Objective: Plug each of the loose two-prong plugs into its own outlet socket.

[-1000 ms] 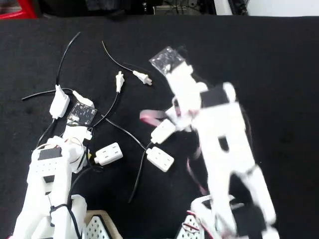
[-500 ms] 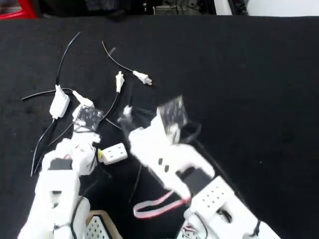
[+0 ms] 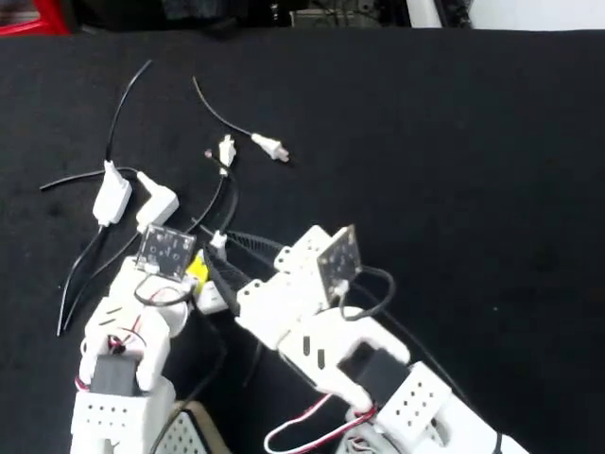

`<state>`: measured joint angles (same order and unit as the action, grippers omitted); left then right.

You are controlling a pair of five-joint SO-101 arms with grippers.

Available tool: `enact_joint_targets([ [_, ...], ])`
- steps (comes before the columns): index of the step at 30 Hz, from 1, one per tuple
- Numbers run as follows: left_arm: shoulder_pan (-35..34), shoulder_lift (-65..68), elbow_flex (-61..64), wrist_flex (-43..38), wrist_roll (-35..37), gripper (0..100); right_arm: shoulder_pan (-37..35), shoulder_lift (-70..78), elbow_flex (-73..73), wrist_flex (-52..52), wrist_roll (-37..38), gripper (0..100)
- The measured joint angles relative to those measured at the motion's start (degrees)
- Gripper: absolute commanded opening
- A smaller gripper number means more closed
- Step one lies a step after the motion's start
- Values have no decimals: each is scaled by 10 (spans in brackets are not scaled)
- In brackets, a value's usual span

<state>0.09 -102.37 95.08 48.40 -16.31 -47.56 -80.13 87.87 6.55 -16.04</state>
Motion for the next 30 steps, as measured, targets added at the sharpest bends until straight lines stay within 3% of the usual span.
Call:
enact_joint_targets([
  [13, 51, -19, -19, 1, 1, 194, 0, -1, 6, 1, -7, 12],
  [22, 54, -18, -63, 1, 59, 196, 10, -7, 5, 26, -9, 12],
  [30, -4, -18, -64, -21, 103, 197, 14, -8, -30, 135, -9, 12],
])
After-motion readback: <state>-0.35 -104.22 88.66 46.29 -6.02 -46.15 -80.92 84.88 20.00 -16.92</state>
